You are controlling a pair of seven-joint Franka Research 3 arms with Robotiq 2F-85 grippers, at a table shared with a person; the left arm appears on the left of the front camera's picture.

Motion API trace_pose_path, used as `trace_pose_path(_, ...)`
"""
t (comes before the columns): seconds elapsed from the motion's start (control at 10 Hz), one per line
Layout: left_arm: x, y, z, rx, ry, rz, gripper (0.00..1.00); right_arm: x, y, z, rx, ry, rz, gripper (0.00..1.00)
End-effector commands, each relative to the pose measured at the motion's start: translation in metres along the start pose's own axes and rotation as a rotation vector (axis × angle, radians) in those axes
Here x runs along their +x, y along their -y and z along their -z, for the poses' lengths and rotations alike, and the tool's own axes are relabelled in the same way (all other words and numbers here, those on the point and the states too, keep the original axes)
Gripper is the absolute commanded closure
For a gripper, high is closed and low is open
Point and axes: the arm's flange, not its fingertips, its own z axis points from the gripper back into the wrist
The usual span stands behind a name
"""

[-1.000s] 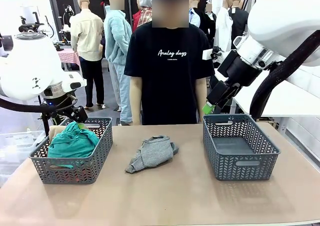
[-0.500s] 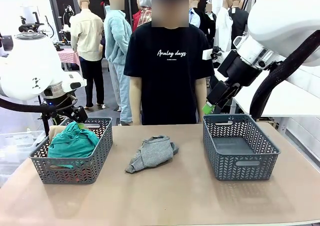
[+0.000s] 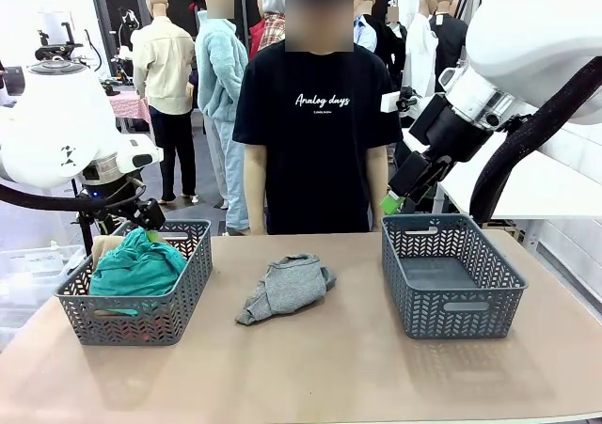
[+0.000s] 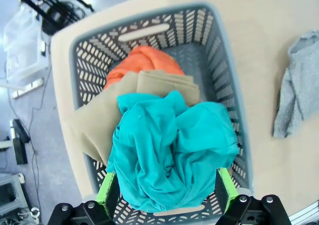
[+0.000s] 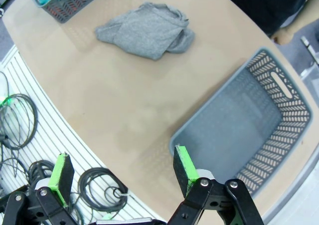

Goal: Sort the tops and bottoms.
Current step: Lift clothes from the center of the table with your right hand.

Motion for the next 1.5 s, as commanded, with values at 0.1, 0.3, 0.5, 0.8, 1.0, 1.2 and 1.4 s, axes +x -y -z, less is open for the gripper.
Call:
trace_pose_path(0.1,-0.028,0.007,-0.103,0.029,0.28,0.087,0.0,0.0,0.0,0.0,-0.007,-0.004,-0.004,0.0)
trace_pose_path(0.3,-0.042,0.011,-0.158,-0.055,0.37,0.126,0.0,0.0,0.0,0.0,-0.007,-0.004,-0.004,0.0)
trace_pose_path(0.5,-0.06,0.026,-0.19,-0.166,0.401,0.212,0.0,0.0,0.0,0.0,-0.007,-0.004,-0.004,0.0)
trace_pose_path(0.8,-0.058,0.055,-0.186,-0.276,0.434,0.387,0.0,0.0,0.0,0.0,-0.007,-0.004,-0.004,0.0)
trace_pose_path(1.0,-0.059,0.062,-0.178,-0.291,0.396,0.398,0.0,0.0,0.0,0.0,-0.007,-0.004,-0.004,0.0)
trace_pose_path(1.2,-0.061,0.073,-0.183,-0.268,0.403,0.384,0.0,0.0,0.0,0.0,-0.007,-0.004,-0.004,0.0)
trace_pose_path(1.4,-0.061,0.073,-0.183,-0.268,0.403,0.384,0.0,0.014,-0.016,-0.008,-0.045,0.068,-0.115,0.0)
